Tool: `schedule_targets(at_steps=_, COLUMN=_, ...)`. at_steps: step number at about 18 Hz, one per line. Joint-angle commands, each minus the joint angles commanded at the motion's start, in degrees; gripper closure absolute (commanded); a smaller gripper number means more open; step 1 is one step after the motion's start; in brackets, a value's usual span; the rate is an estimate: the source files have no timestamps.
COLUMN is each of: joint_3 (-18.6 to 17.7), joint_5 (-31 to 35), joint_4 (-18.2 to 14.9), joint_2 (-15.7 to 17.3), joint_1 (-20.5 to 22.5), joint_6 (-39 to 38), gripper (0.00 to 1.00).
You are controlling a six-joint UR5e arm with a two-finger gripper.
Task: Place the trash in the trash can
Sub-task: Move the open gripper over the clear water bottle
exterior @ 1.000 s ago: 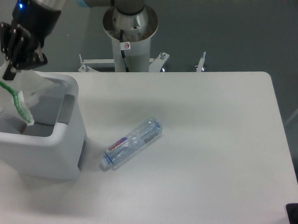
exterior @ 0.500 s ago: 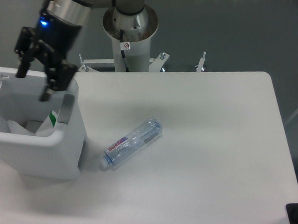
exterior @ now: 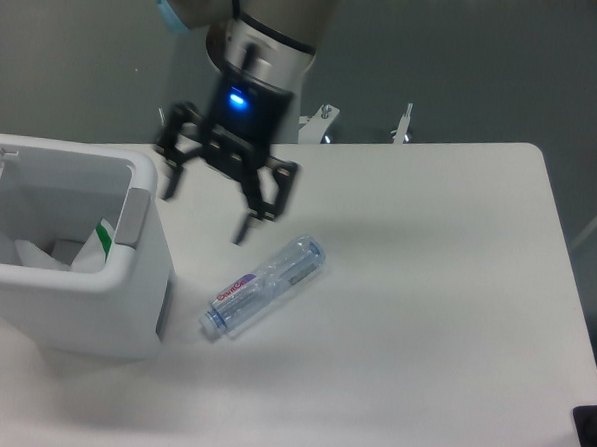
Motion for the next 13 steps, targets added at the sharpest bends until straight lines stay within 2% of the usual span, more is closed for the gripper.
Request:
schedule_targets(at_steps=3, joint_3=-0.1, joint_5=0.4, joint_4=-0.2, joint_2=-3.9, joint_1=0.7, joint_6=0.0, gripper=0.0)
schedule_targets(at_steps=7, joint_3=-0.3, joint_5=0.9, joint_4=-1.3, joint_2=-7.4, joint_1=0.4, joint_6=1.0, gripper=0.0)
schedule_targets(at_steps=13, joint_3=-1.0, joint_5=7.1, joint_4=-8.1, joint_2=-10.5, joint_1=-2.2, joint_6=5.2, gripper=0.0)
